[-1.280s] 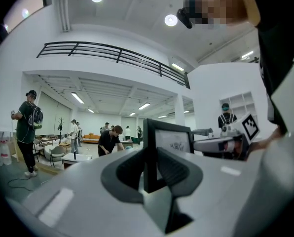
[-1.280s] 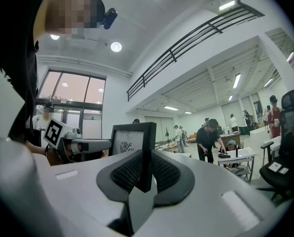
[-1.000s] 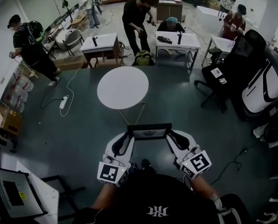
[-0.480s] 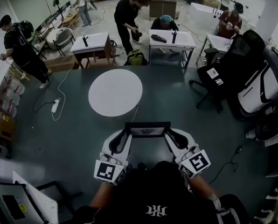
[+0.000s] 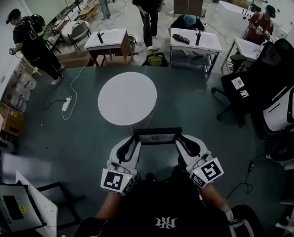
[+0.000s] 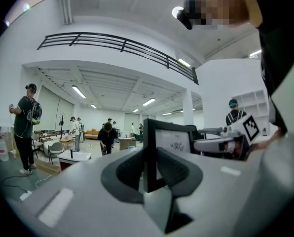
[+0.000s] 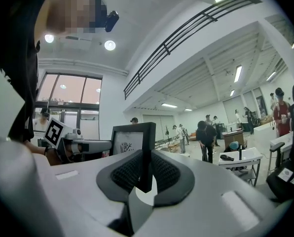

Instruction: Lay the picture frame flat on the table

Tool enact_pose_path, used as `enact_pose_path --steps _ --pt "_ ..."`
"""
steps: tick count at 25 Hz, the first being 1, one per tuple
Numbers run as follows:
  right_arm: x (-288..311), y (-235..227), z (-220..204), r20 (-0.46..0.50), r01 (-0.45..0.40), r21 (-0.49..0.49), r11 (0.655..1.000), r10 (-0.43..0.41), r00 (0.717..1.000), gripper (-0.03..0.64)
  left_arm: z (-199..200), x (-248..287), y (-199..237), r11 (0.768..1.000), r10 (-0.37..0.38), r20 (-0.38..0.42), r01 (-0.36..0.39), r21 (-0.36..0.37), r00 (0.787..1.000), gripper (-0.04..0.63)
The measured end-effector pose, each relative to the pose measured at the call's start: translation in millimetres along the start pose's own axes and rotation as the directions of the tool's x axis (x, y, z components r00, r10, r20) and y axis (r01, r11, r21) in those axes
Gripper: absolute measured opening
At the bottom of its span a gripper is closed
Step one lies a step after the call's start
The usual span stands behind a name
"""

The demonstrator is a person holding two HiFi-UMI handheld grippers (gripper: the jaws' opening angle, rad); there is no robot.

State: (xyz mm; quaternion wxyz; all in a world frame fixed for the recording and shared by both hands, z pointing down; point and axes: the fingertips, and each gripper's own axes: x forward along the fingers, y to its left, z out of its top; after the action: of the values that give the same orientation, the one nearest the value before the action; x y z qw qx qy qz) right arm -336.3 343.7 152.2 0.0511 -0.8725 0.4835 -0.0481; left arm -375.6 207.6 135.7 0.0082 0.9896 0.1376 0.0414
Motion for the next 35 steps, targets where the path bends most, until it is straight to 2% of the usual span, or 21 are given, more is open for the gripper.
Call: enact_pose_path --steps 7,16,21,25,31,35 --pt "14.2 -84.3 14.5 0.003 -0.113 -0.001 0.994 0.113 0.994 0.051 6.4 71.9 -21.1 0.994 0.107 -0.015 -0.107 0.002 0.994 0.080" --pt "14.4 -179.2 34.8 -0.006 -0.238 -0.007 0.971 0.238 0.971 0.051 25.0 152.2 -56.7 0.974 0.223 0.026 -0.224 0.021 0.974 0.080" --pt "19.6 -210.6 38.1 -0.006 -0.300 -0.011 0.954 0.300 0.954 0.051 22.8 177.1 -68.9 0.961 0.275 0.016 -0.276 0.020 0.961 0.081" --pt "23.6 -226.0 34.5 0.001 -0.330 0.024 0.944 0.330 0.944 0.051 17.9 191.1 -70.7 0.949 0.317 0.004 -0.317 0.006 0.949 0.080" --pt "44.5 -232.6 28.4 -0.038 -0.356 0.009 0.934 0.356 0.934 0.051 13.1 200.9 -54.0 0.939 0.344 -0.005 -0.344 -0.001 0.939 0.080" --pt "67.5 -242.7 21.9 -0.039 -0.350 0.039 0.936 0.351 0.936 0.051 2.4 214.8 -36.4 0.936 0.352 -0.022 -0.352 -0.022 0.936 0.080"
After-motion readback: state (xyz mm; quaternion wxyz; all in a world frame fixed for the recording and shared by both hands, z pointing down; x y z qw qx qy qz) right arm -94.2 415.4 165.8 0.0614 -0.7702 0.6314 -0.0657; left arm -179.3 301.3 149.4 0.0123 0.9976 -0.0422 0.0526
